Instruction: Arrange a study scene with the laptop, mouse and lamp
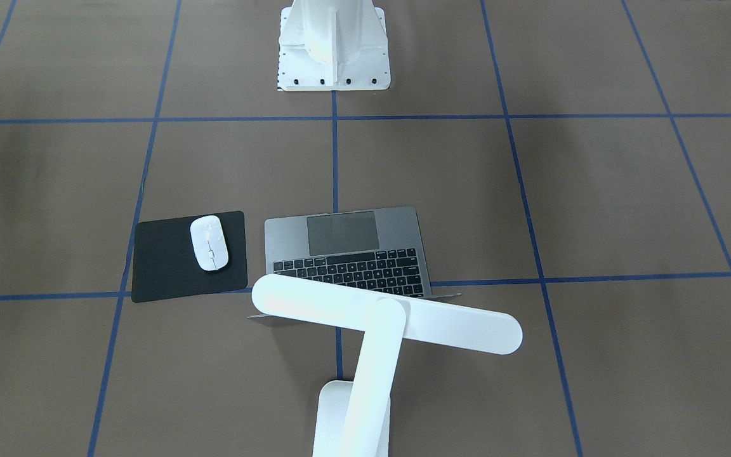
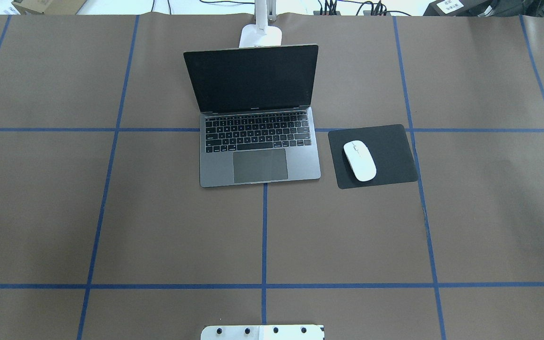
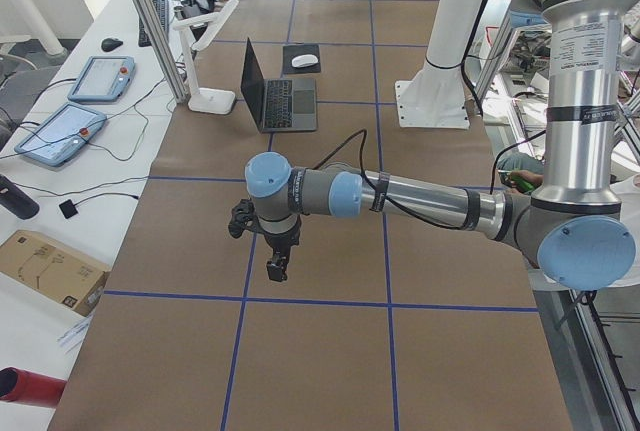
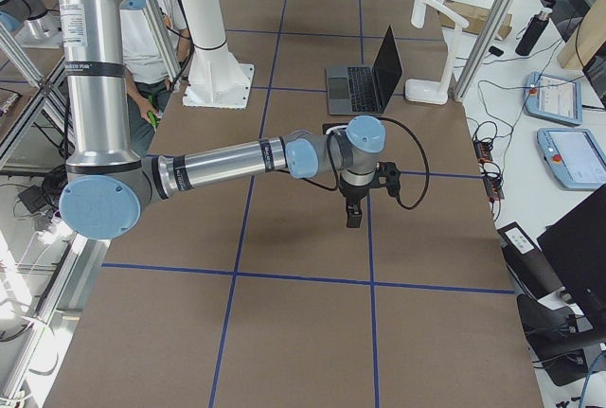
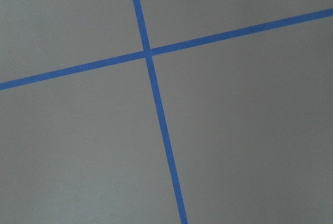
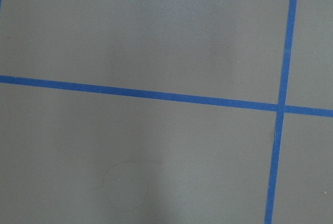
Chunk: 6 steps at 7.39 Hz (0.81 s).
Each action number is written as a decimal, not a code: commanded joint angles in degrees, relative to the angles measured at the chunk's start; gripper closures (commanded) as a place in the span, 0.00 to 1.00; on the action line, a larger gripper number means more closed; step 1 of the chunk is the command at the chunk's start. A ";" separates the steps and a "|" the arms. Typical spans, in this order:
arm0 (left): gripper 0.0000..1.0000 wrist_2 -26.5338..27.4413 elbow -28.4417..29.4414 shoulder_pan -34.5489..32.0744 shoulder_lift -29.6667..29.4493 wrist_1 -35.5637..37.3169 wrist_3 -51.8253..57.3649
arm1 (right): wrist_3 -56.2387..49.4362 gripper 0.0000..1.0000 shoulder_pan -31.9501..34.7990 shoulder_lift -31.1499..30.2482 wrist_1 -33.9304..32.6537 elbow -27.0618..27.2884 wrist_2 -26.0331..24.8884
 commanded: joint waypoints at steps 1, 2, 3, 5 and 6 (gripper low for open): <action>0.00 -2.37 0.37 0.01 0.05 0.02 0.00 | -0.35 0.01 1.04 -2.14 0.00 0.09 0.14; 0.00 -2.56 1.25 -0.07 0.14 -0.07 0.26 | -0.53 0.01 2.10 -3.29 0.00 0.96 0.32; 0.00 -2.56 1.43 -0.07 0.22 -0.07 0.26 | -0.27 0.01 2.11 -3.73 0.00 1.75 0.32; 0.00 -2.56 1.35 -0.16 0.40 0.02 0.09 | -0.18 0.01 2.02 -3.48 0.00 1.76 0.32; 0.00 -2.56 1.26 -0.07 0.31 0.02 0.09 | -0.09 0.01 2.02 -3.30 0.00 1.84 0.32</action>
